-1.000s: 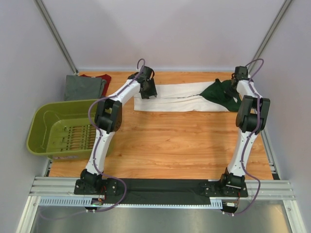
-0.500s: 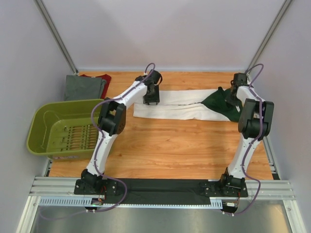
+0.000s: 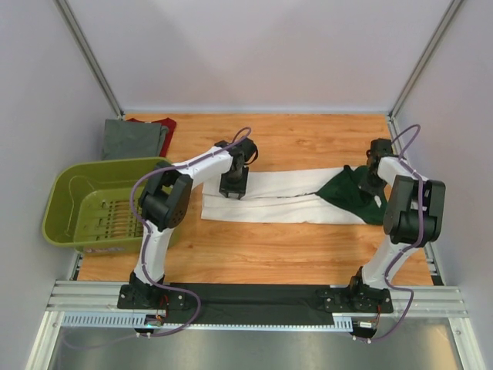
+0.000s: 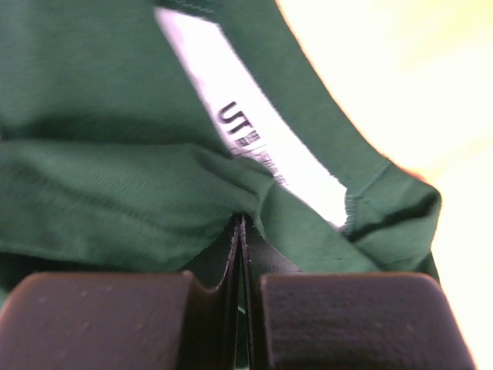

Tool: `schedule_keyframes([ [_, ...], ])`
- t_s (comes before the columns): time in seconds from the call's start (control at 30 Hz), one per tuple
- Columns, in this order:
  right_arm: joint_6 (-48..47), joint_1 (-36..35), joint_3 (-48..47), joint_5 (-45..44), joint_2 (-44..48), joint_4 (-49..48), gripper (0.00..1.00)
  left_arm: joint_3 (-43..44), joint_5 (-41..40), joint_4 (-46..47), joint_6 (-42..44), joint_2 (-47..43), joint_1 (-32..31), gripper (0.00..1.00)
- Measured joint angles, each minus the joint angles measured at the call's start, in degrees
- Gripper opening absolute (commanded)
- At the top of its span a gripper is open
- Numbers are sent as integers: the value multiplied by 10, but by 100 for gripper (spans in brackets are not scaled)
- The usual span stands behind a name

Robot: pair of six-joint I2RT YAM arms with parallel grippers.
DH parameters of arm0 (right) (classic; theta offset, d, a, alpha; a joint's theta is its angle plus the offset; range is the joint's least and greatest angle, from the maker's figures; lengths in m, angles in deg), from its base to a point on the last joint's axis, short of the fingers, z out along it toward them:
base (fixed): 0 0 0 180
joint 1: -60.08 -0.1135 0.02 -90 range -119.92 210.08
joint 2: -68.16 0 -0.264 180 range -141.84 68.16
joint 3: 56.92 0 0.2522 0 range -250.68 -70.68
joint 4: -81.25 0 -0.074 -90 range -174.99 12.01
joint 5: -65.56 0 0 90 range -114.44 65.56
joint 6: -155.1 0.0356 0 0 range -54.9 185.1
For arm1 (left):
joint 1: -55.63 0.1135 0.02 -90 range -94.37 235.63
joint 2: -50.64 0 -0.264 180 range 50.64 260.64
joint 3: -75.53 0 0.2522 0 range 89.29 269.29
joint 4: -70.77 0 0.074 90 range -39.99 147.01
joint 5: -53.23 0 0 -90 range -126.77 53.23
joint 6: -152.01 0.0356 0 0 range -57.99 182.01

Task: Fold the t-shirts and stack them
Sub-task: Fold the tshirt

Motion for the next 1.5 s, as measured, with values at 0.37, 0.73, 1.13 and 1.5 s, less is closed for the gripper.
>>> schedule_keyframes([
  [0.37,26,7,26,-17,73,93,29,9,0,-45,51,-15,-4,63],
  [0.73,-34,-7,-63,68,91,51,43,210,28,-11,101,-24,-36,79],
  [1.13,-39,-32,40,150,106,1,47,289,112,81,84,12,-112,78],
  [1.5,-64,-38,40,161,94,-34,38,151,114,94,83,12,-105,78],
])
